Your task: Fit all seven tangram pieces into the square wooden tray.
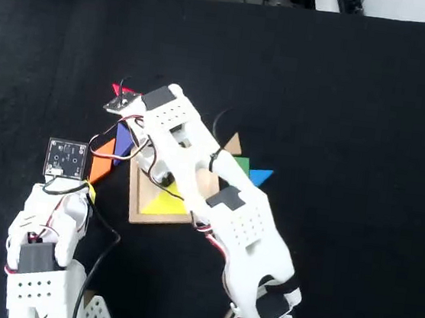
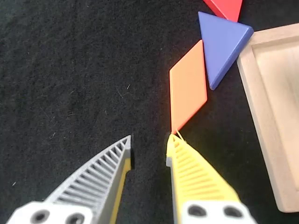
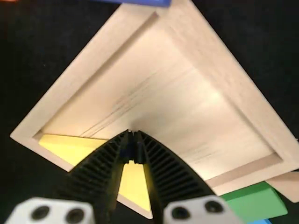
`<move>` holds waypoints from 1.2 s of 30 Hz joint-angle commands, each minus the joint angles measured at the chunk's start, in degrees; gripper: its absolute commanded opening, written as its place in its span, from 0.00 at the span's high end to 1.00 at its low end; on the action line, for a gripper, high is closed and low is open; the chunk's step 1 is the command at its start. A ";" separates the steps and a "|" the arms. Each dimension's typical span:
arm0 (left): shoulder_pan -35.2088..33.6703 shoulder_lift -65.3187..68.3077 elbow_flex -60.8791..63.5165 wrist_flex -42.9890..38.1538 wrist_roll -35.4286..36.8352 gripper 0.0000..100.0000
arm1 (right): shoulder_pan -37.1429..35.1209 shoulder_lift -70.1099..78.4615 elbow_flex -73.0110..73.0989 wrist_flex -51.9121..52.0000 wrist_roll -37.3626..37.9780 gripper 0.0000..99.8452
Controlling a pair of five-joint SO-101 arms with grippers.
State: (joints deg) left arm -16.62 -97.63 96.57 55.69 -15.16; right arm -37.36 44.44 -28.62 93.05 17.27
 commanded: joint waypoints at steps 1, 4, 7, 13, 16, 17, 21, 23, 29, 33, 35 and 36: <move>0.40 -0.62 0.84 -1.32 -0.18 0.87 | -0.35 -0.92 -2.95 0.88 -0.44 0.99; 0.40 -0.62 0.84 -1.32 -0.18 0.87 | -0.26 -3.38 -4.53 0.97 -0.44 0.99; 0.40 -0.62 0.84 -1.32 -0.18 0.87 | -0.18 -6.20 -4.44 0.44 -0.44 0.99; 0.40 -0.62 0.84 -1.32 -0.18 0.87 | 6.07 -4.00 -4.35 -1.85 -0.35 0.99; 0.40 -0.62 0.84 -1.32 -0.18 0.87 | 8.53 -1.98 -4.44 -2.02 -0.26 0.99; 0.40 -0.62 0.84 -1.32 -0.18 0.87 | 8.70 -1.54 -4.44 -1.85 -0.26 0.99; 0.48 -0.62 0.84 -1.32 -0.18 0.87 | 7.65 -0.75 -4.35 -0.62 -0.26 0.99; 0.57 -0.62 0.84 -1.32 -0.18 0.87 | 6.42 -0.75 -4.35 0.09 -0.26 0.99; 0.40 -0.62 0.84 -1.32 -0.18 0.87 | 2.64 -0.66 -1.89 0.35 -0.35 0.99; 0.48 -0.62 0.84 -1.32 -0.18 0.87 | 2.46 -1.01 1.89 0.09 -0.35 0.99; 0.48 -0.62 0.84 -1.32 -0.18 0.87 | 2.73 -1.01 2.68 0.09 -0.35 0.99; 0.48 -0.62 0.84 -1.32 -0.18 0.87 | 2.73 -1.01 2.86 0.09 -0.35 0.99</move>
State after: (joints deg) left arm -16.62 -97.63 96.66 55.69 -15.25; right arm -34.11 44.35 -26.24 92.88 17.19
